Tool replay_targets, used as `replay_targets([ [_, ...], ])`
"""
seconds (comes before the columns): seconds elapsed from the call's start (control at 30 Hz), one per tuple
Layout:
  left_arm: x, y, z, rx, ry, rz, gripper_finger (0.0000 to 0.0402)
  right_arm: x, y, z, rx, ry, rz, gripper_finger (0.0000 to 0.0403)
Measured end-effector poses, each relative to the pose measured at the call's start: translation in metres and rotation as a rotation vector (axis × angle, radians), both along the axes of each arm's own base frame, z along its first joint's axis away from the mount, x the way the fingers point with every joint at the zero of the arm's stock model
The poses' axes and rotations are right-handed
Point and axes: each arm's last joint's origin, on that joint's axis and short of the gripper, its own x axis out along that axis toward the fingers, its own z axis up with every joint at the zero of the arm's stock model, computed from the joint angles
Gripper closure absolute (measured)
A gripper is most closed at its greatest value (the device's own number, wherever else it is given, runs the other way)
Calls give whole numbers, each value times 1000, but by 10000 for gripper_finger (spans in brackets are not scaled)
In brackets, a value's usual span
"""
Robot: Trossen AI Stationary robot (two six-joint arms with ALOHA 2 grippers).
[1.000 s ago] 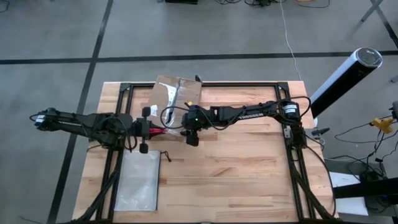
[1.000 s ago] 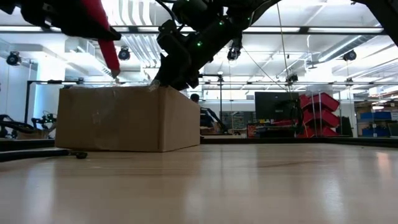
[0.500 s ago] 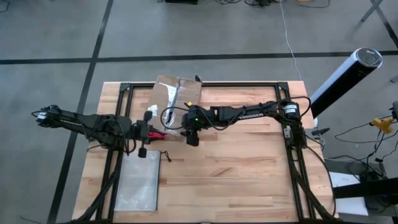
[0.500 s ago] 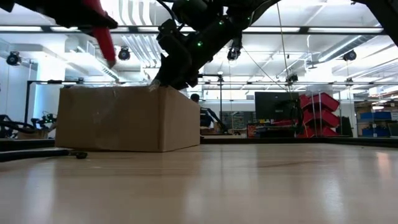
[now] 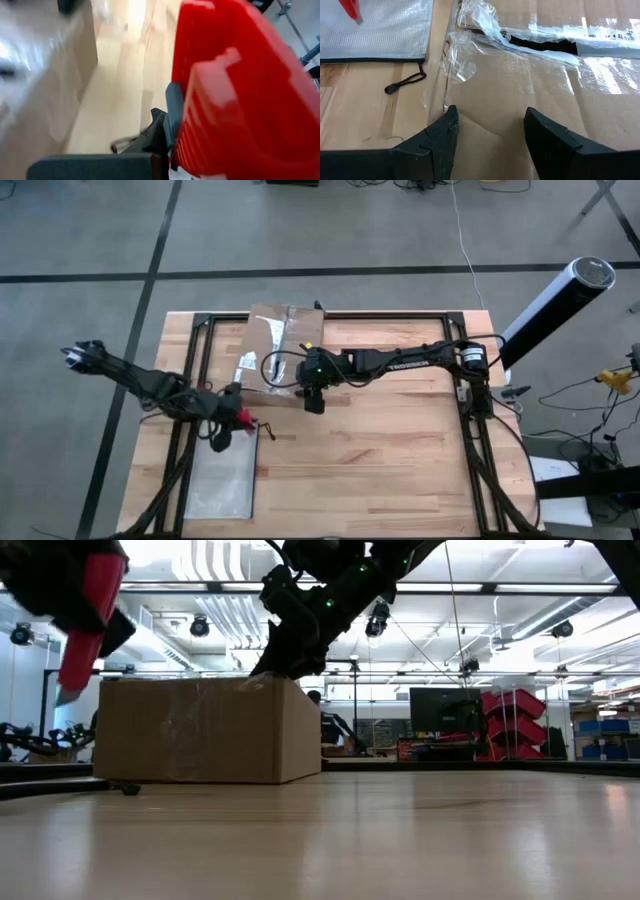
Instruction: Unpack boxes
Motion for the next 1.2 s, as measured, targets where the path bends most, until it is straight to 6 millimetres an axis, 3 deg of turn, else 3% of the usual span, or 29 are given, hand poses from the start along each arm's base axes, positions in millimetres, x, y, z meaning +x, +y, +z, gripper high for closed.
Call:
replay_targets([
  [0.13, 3, -2, -12, -64, 79, 41, 374, 0, 0, 1, 3, -2, -2, 204],
  [0.23, 10, -5, -11, -45, 27, 18, 374, 0, 0, 1, 2, -2, -2, 204],
  [0.43, 35, -14, -5, 157, -210, -136, 374, 0, 0, 2, 0, -6, 0, 204],
  [0.57, 45, -18, -19, 328, -159, -154, 374, -1, 0, 2, -6, 4, 6, 204],
  [0.67, 53, -21, -29, 353, -130, -156, 374, -1, 0, 2, -13, 7, 12, 204],
  [1.0, 74, -33, -29, -3, -220, -117, 370, -1, 0, 3, -23, 0, 19, 204],
  [1.2, 73, -37, -26, -181, -190, -174, 374, -1, 0, 3, -23, 0, 19, 204],
])
